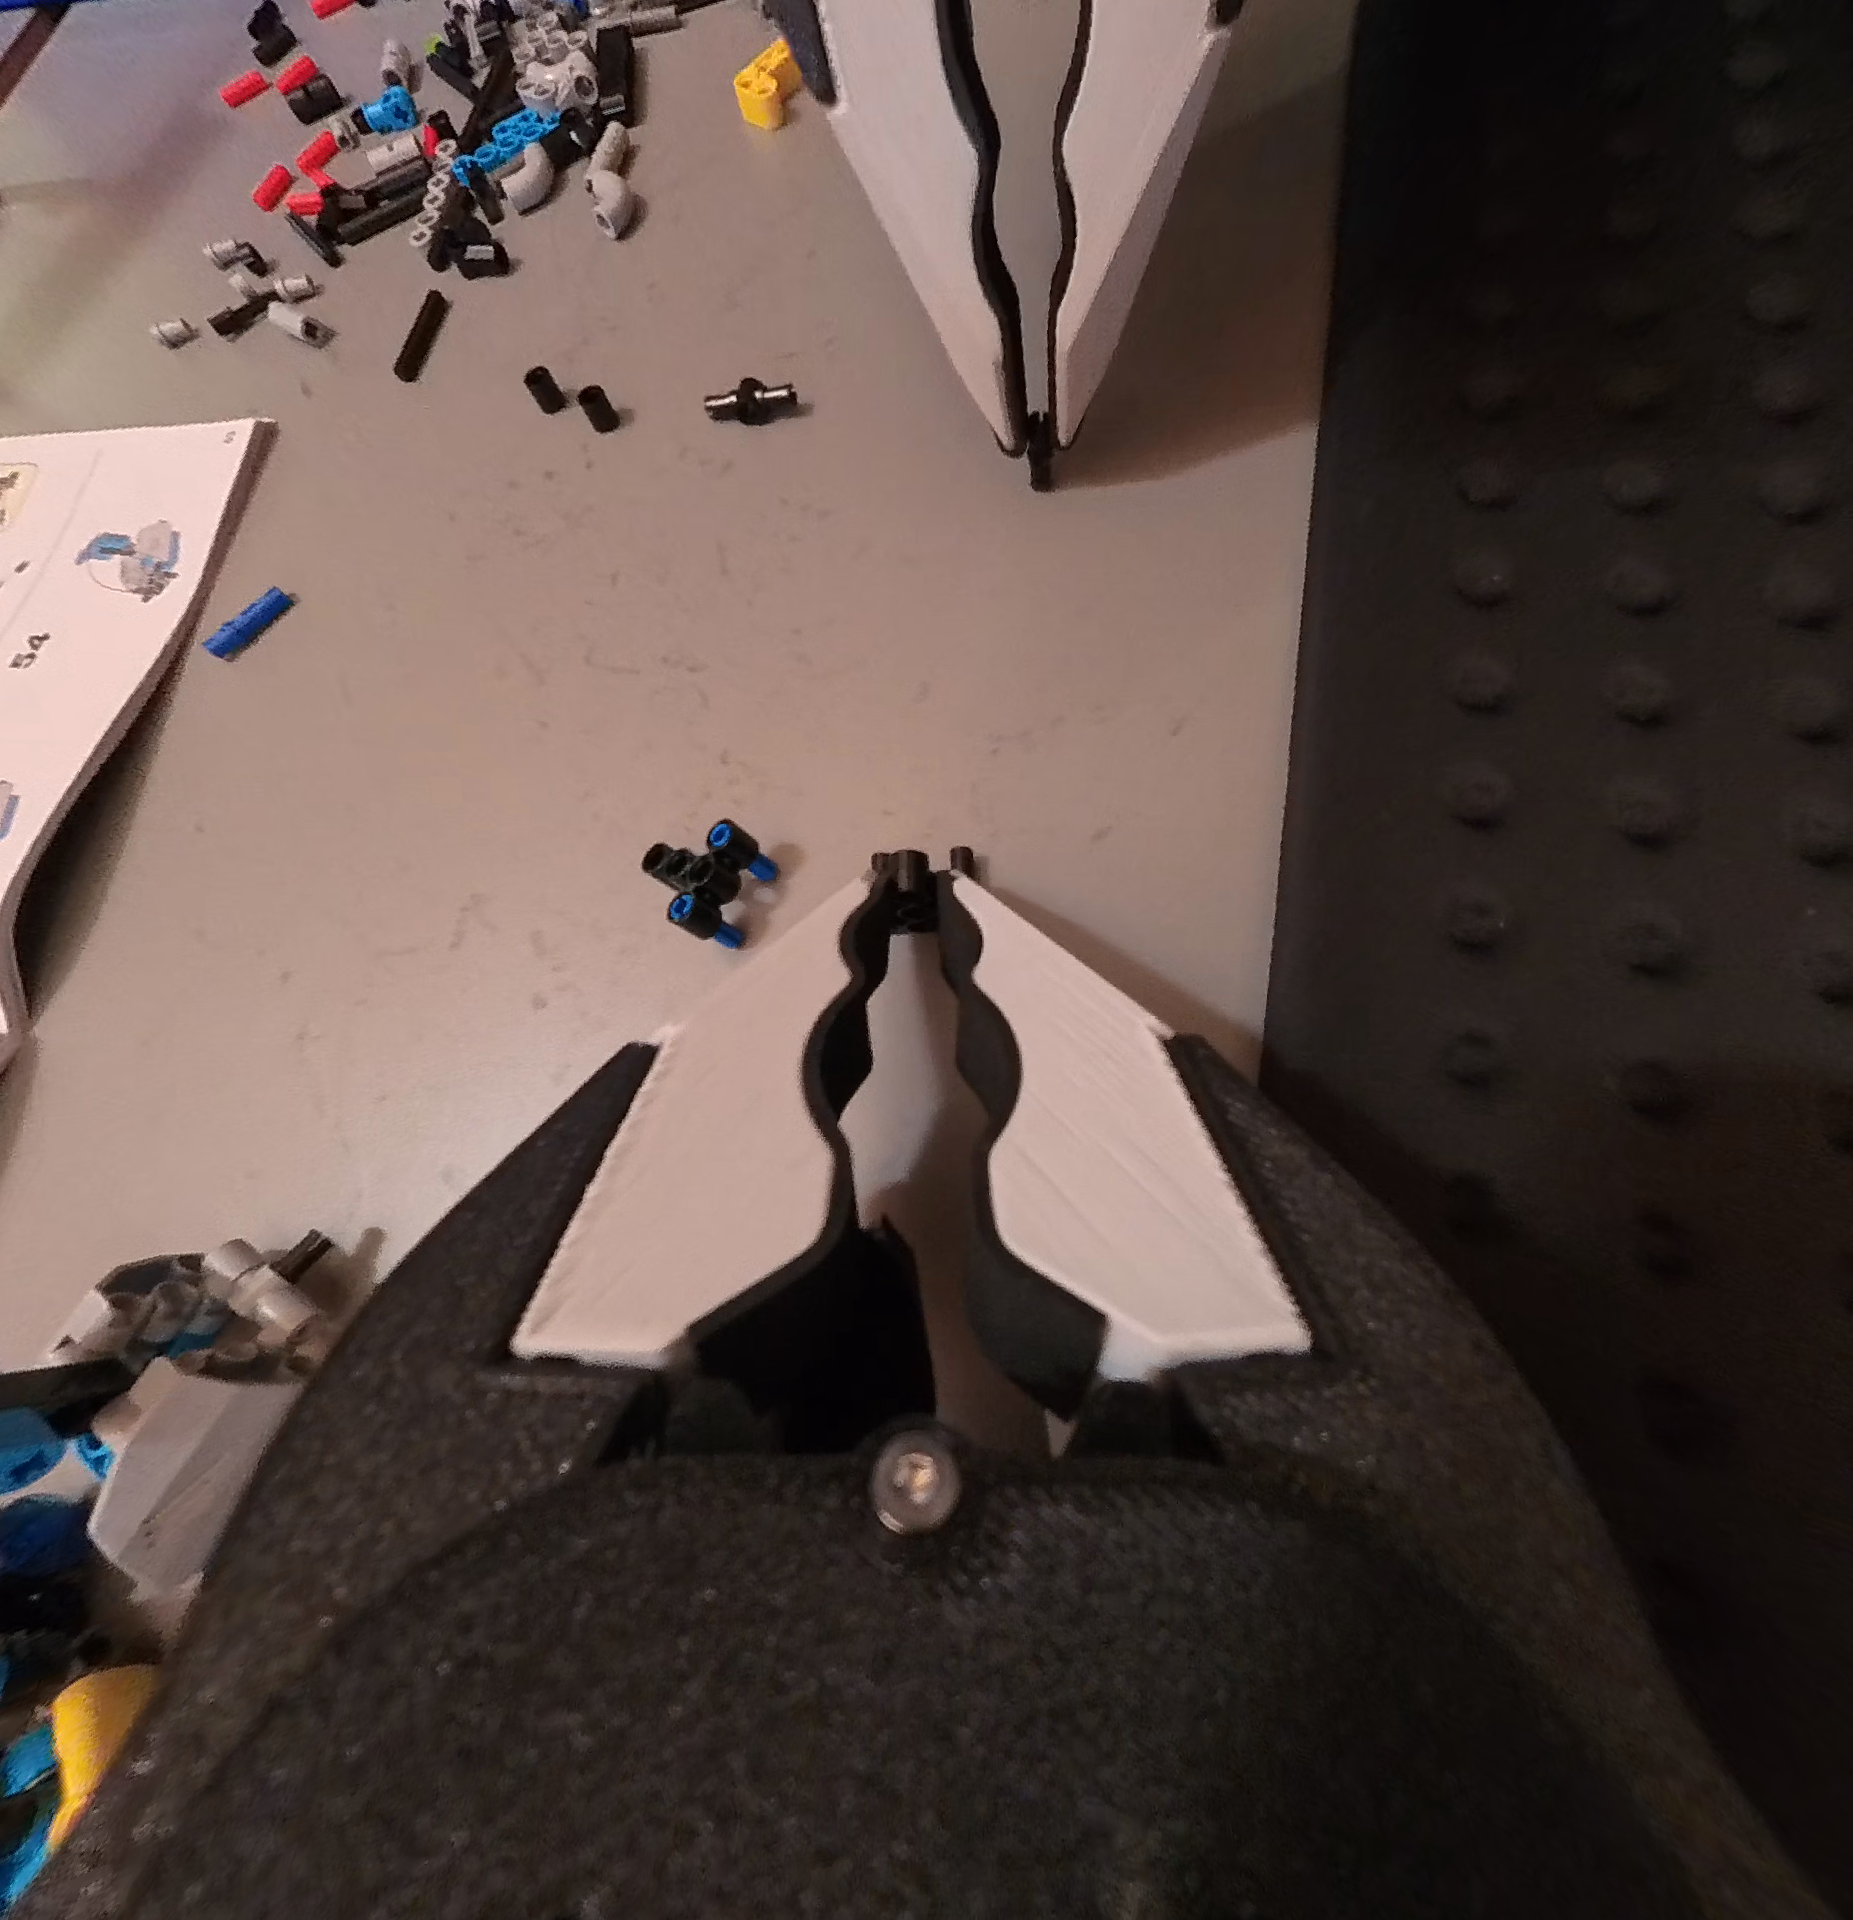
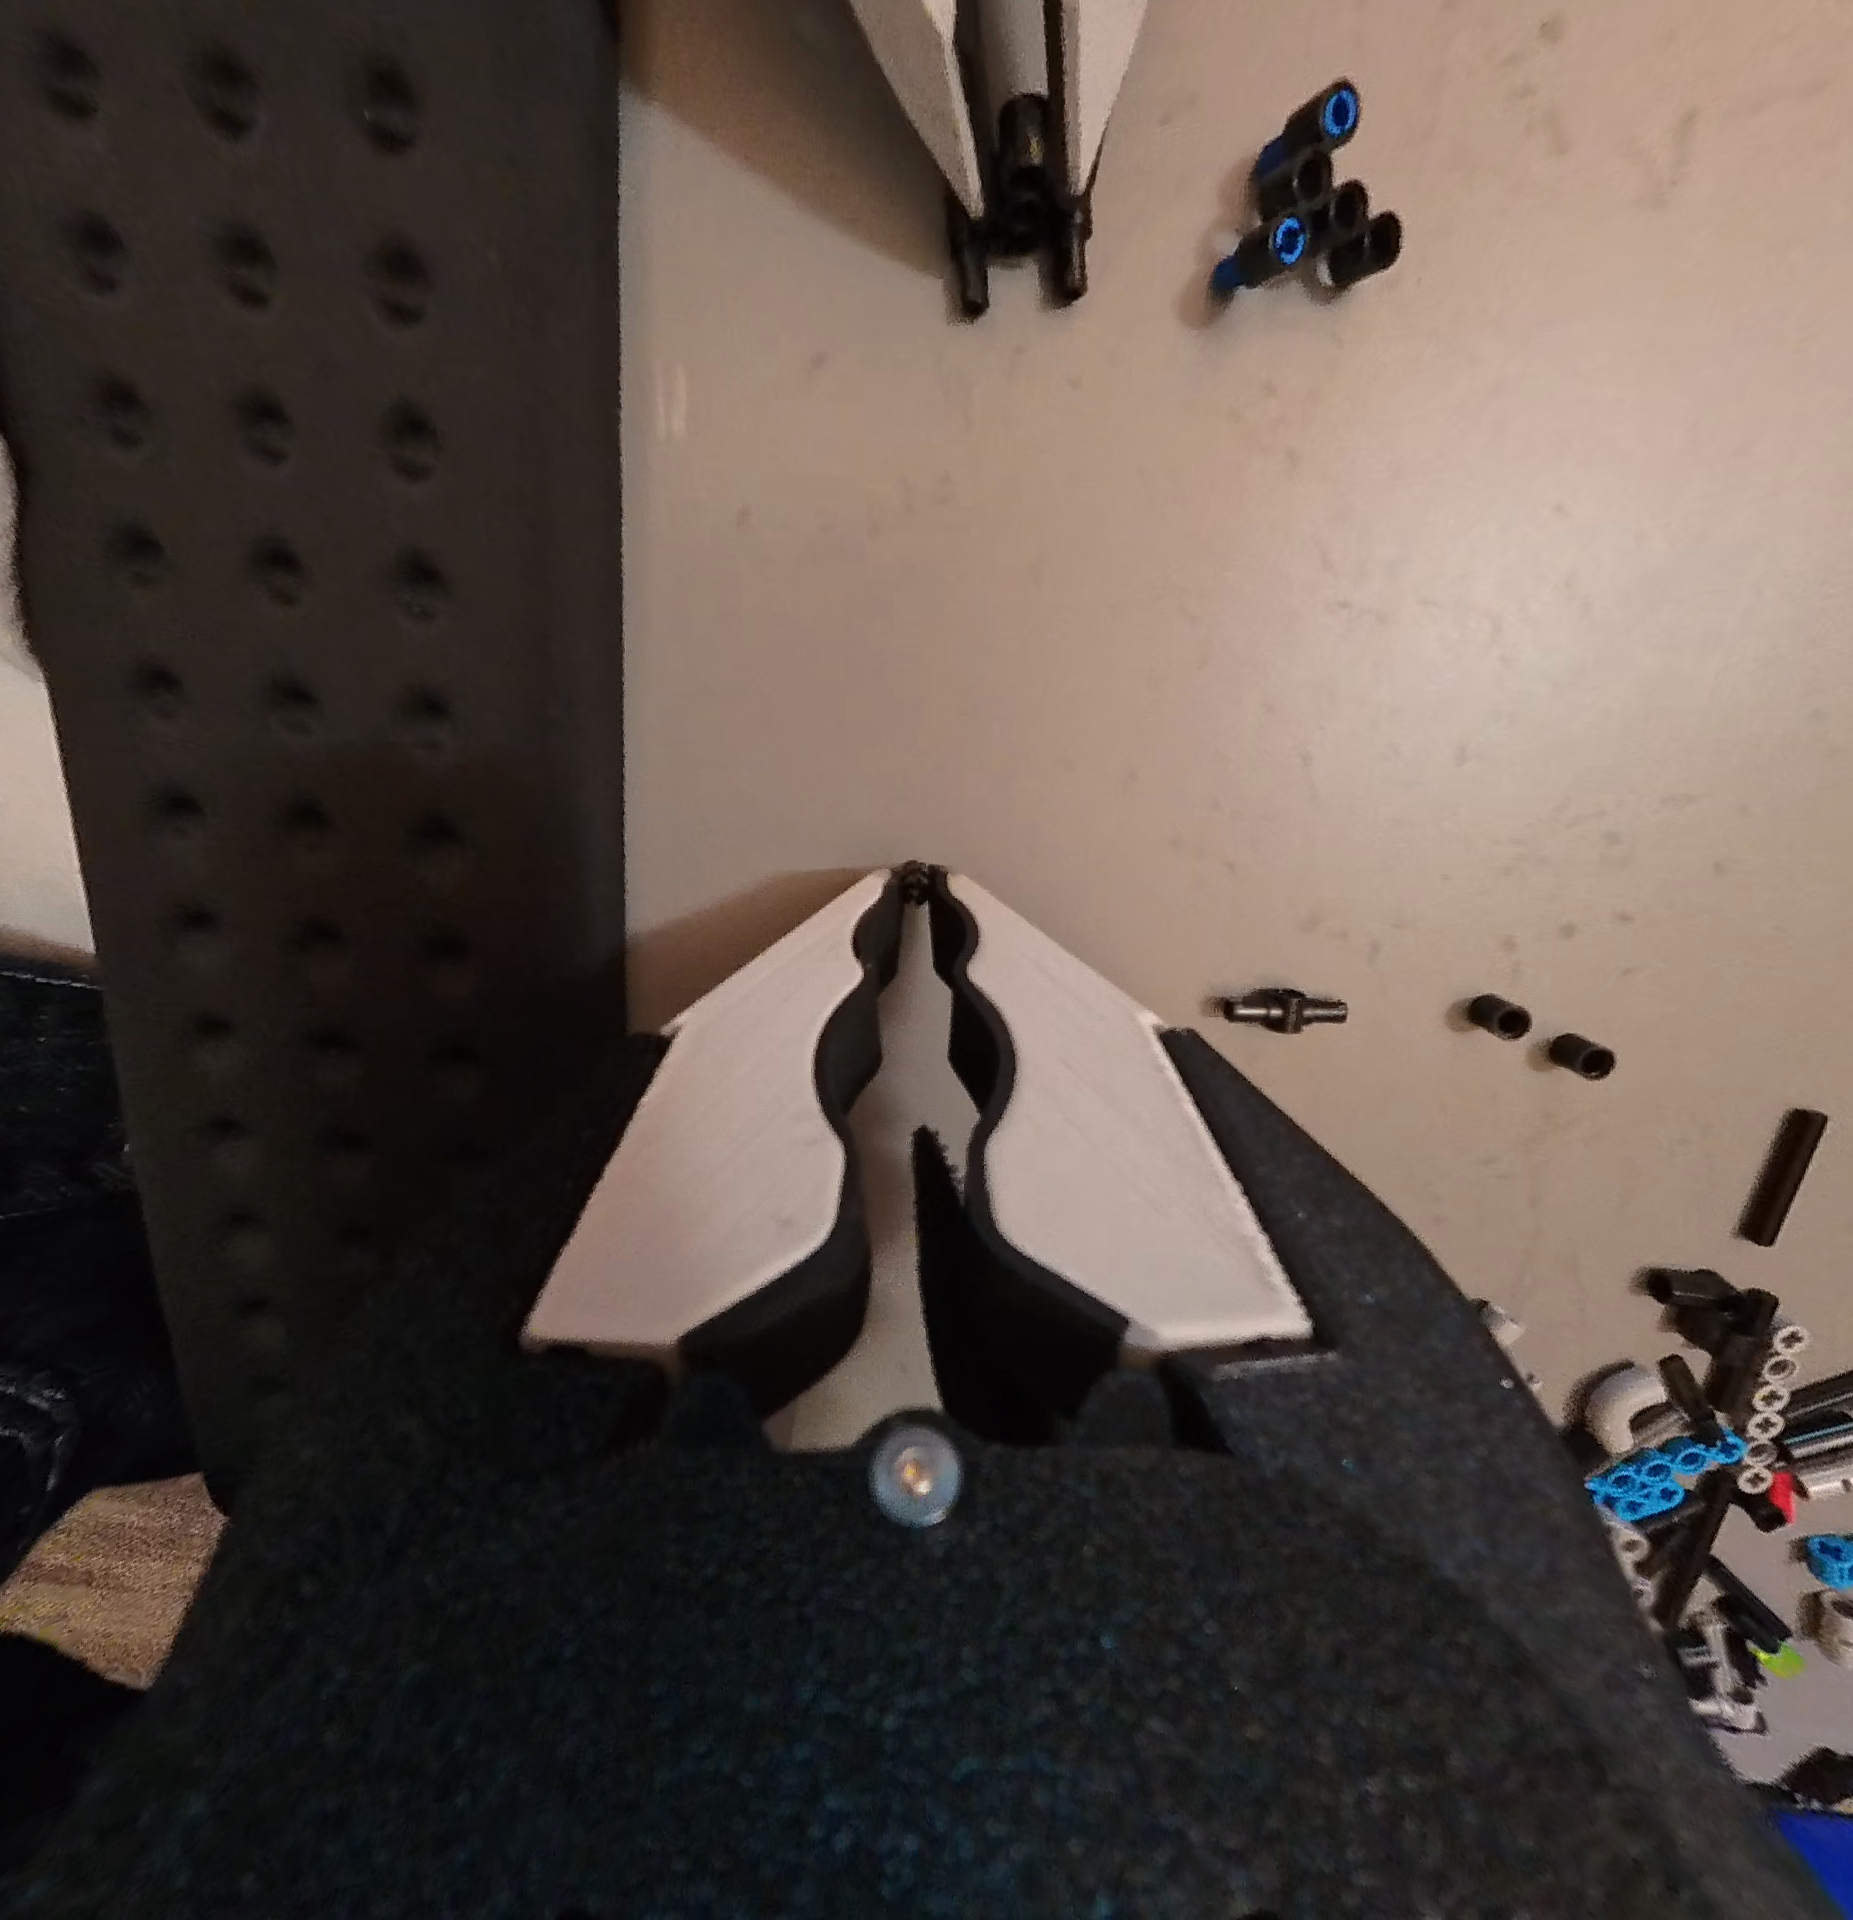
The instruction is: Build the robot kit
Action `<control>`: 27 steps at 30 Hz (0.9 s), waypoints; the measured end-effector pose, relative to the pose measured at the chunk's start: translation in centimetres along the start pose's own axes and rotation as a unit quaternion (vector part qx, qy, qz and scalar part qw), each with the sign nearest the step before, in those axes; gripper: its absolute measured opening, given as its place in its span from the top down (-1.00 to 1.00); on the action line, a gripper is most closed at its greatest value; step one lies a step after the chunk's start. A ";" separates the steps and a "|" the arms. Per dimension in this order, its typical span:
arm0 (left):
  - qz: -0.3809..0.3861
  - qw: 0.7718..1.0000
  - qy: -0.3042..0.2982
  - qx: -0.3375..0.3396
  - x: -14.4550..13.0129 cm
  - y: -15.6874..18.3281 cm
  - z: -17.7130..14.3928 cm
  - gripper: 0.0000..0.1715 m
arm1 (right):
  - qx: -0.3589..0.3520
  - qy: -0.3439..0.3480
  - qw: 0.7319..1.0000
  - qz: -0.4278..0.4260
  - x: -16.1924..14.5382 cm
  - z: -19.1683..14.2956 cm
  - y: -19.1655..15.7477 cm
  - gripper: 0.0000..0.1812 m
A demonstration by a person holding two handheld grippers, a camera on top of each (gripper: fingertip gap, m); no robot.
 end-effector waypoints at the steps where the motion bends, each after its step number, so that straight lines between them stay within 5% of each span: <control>1: 0.003 1.000 0.000 0.003 0.0 0.0 0.0 0.90 | -0.001 -0.002 1.000 -0.001 0.1 0.1 0.0 0.95; 27: -0.045 0.998 0.031 0.015 0.0 -0.9 -1.2 0.92 | -0.009 -0.041 0.999 -0.018 0.4 0.9 0.5 0.95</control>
Point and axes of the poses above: each gripper's, where its closed fingertips meet, z out along the fingers, x out of its top, y = z × x across the jaws, the point moved 9 cm from there along -z, back along the fingers, and after that the axes turned 4 degrees about -y, right-handed, at the moved point
